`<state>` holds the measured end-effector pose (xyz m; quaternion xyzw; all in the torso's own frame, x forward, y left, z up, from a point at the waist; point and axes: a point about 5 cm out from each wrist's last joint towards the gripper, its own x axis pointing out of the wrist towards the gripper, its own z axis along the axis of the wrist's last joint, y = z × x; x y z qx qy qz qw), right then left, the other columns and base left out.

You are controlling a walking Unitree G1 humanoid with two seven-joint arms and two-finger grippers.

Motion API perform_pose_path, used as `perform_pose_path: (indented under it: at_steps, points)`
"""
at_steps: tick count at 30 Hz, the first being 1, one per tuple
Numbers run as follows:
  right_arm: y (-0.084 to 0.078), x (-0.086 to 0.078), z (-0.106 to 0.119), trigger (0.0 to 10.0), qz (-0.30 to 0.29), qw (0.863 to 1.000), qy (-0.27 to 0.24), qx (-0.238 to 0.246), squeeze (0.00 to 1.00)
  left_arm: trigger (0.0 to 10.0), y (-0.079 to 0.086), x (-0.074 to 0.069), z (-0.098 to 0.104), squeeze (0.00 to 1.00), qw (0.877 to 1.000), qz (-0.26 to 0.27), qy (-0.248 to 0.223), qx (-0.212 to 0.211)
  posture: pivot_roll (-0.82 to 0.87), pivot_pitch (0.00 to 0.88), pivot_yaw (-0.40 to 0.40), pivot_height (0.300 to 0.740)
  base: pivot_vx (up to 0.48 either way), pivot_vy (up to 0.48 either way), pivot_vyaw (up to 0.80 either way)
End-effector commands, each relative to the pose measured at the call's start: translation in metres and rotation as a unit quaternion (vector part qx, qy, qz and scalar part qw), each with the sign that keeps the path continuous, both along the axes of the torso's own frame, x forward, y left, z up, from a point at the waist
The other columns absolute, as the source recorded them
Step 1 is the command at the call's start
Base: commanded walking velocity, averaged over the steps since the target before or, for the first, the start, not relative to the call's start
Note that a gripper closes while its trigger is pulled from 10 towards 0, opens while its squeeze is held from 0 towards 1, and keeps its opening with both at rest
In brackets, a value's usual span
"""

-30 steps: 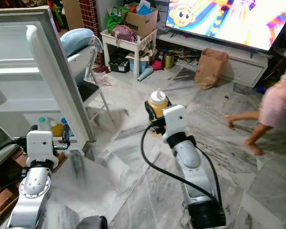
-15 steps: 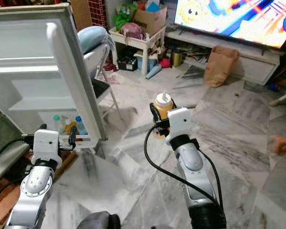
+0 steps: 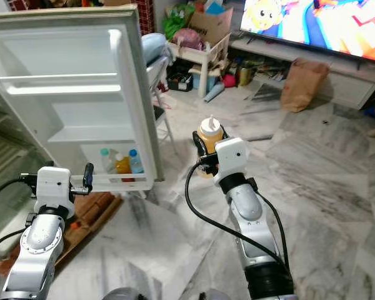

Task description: Restocking fridge

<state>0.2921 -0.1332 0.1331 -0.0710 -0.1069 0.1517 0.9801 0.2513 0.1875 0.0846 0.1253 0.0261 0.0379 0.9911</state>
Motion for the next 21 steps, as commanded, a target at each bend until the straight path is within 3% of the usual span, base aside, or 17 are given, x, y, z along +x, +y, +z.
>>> perform_pose_path:
  at_steps: [1,21]
  points:
    - [-0.0075,-0.0002,-0.0002,10.0,-0.012,1.0,-0.001,-0.002,0.0,10.0,-0.0072,0.0,-0.0001,0.0,1.0,-0.013,0.001,-0.005,0.09,0.065,0.009,0.74,0.0,0.48,0.0]
    - [-0.0074,0.0018,0.0067,10.0,-0.008,1.0,-0.021,-0.004,0.0,10.0,-0.0126,-0.0026,-0.0018,0.0,0.999,-0.029,0.006,-0.02,0.08,0.073,0.008,0.74,0.0,0.48,0.0]
